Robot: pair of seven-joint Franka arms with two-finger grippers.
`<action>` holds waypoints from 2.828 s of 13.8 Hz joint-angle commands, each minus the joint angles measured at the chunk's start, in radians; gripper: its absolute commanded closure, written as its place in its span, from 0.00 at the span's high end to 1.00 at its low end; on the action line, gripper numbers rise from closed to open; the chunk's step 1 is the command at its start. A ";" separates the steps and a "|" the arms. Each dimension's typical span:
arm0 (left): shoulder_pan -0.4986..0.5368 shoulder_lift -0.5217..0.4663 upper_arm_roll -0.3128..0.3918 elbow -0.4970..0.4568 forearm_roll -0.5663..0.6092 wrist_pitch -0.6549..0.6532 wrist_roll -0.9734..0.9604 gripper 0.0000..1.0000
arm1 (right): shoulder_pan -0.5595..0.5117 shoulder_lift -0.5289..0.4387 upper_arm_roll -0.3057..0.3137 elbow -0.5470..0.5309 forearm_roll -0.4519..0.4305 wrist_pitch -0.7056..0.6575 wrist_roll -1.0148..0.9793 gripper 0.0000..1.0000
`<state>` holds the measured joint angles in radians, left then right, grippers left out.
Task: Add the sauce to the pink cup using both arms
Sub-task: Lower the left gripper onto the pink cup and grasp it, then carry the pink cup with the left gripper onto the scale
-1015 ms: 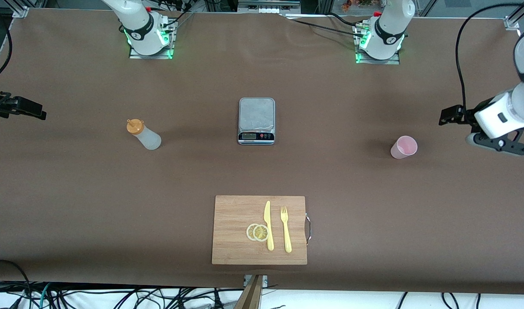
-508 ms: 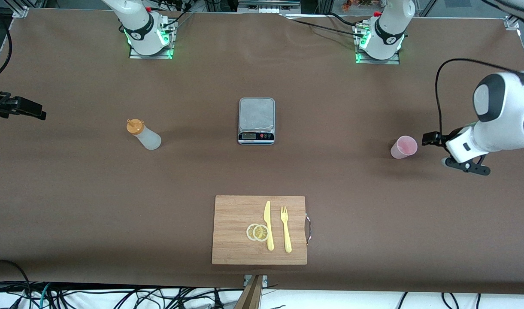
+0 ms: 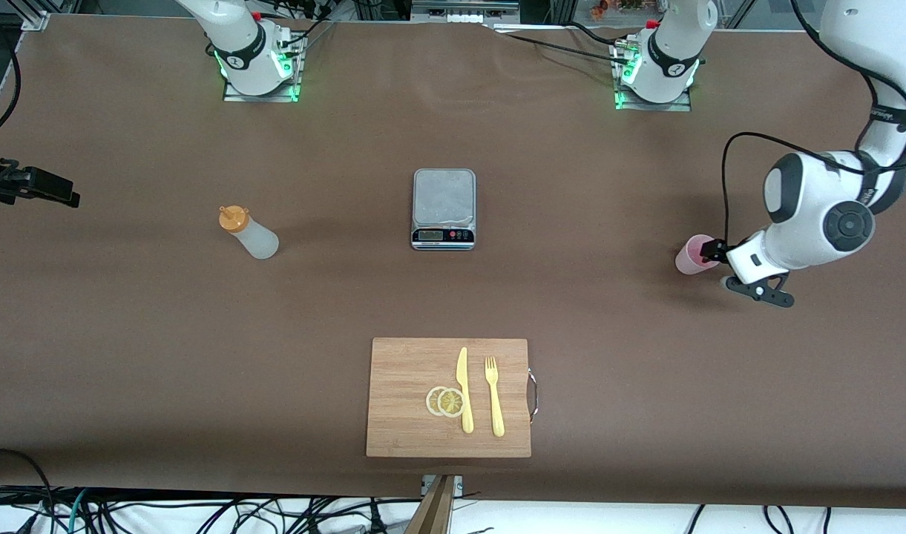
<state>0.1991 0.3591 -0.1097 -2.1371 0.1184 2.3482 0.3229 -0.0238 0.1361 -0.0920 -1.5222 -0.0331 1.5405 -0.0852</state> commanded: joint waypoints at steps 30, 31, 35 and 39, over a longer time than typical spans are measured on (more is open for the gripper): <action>-0.475 0.101 -0.341 0.286 -0.175 -0.130 -0.890 0.00 | -0.007 0.007 0.006 0.020 -0.004 -0.008 0.004 1.00; -0.515 0.110 -0.341 0.287 -0.175 -0.112 -0.942 0.00 | -0.007 0.007 0.006 0.020 -0.004 -0.008 0.004 1.00; -0.633 0.150 -0.338 0.286 -0.161 -0.038 -1.120 0.00 | -0.008 0.007 0.006 0.020 -0.004 -0.008 0.004 1.00; -0.667 0.202 -0.335 0.287 -0.160 0.037 -1.165 0.04 | -0.008 0.007 0.006 0.020 -0.004 -0.007 0.004 1.00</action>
<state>-0.4610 0.5386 -0.4591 -1.8642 -0.0327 2.3635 -0.8320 -0.0241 0.1364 -0.0921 -1.5219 -0.0331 1.5405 -0.0852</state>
